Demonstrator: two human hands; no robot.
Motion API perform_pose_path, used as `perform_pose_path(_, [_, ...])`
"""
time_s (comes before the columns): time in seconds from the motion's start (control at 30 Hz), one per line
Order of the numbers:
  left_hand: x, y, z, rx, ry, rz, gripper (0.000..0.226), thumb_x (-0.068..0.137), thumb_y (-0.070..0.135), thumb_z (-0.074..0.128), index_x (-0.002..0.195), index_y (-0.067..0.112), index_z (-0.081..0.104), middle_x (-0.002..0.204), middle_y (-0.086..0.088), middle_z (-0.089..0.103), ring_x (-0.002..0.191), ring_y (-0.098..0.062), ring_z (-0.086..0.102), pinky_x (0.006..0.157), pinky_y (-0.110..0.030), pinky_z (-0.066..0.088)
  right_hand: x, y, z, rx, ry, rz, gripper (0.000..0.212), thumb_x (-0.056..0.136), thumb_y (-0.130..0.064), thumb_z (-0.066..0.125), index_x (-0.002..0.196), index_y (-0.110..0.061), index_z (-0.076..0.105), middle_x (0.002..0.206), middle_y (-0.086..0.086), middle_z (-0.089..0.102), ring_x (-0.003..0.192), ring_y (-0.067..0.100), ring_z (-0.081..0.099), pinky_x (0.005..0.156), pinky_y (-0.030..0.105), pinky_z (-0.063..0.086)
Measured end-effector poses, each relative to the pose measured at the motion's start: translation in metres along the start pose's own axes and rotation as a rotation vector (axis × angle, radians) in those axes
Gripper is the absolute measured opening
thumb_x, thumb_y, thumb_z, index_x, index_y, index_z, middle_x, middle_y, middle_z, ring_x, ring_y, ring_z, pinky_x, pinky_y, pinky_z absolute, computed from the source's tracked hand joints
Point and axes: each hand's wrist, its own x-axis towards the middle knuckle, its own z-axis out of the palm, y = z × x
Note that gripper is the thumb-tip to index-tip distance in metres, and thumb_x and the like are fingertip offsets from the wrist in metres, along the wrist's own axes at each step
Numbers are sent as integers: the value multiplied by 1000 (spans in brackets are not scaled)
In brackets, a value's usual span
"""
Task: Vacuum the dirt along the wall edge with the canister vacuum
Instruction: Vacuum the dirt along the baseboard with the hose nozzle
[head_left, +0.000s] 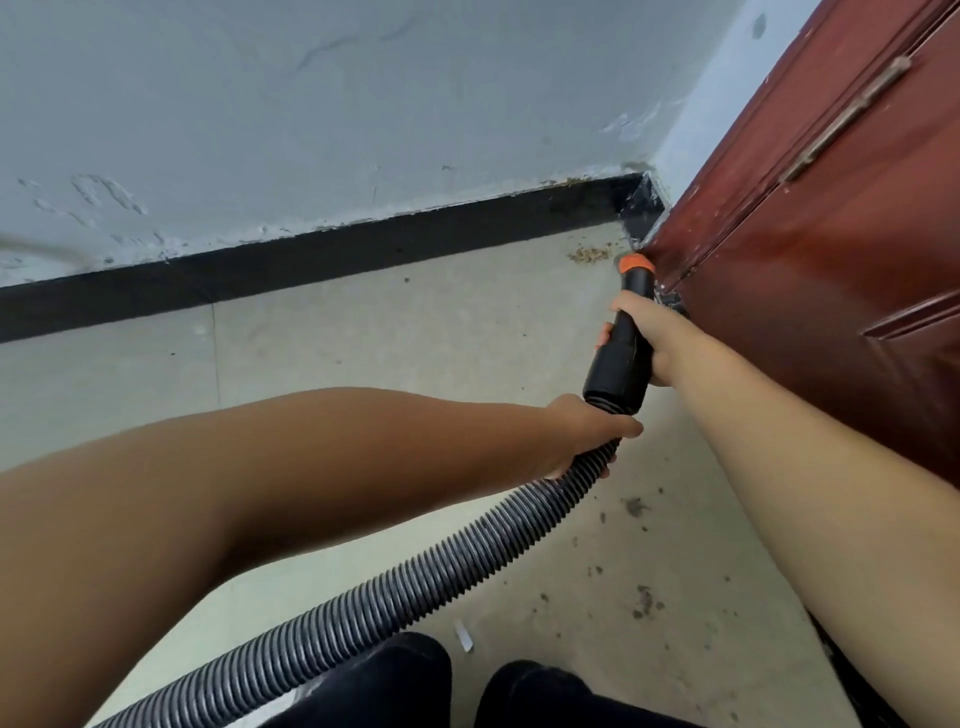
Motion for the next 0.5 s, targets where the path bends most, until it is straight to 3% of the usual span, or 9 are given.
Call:
perform_pose_path(0.2, [12, 11, -5, 5, 9, 25, 36, 88, 19, 68, 114, 1, 52, 74, -7, 53, 56, -16, 52, 41, -20, 45, 13, -10, -2, 60, 42, -31, 17, 84, -12, 62, 89, -12, 45, 48, 5, 56, 40, 18, 55, 49, 28, 52])
perform_pose_path(0.5, [11, -13, 4, -71, -6, -5, 32, 86, 16, 69, 109, 1, 53, 76, -10, 53, 63, -22, 54, 69, -34, 52, 9, 5, -2, -49, -81, -31, 17, 88, -15, 60, 96, -13, 46, 53, 5, 58, 43, 17, 56, 52, 30, 55])
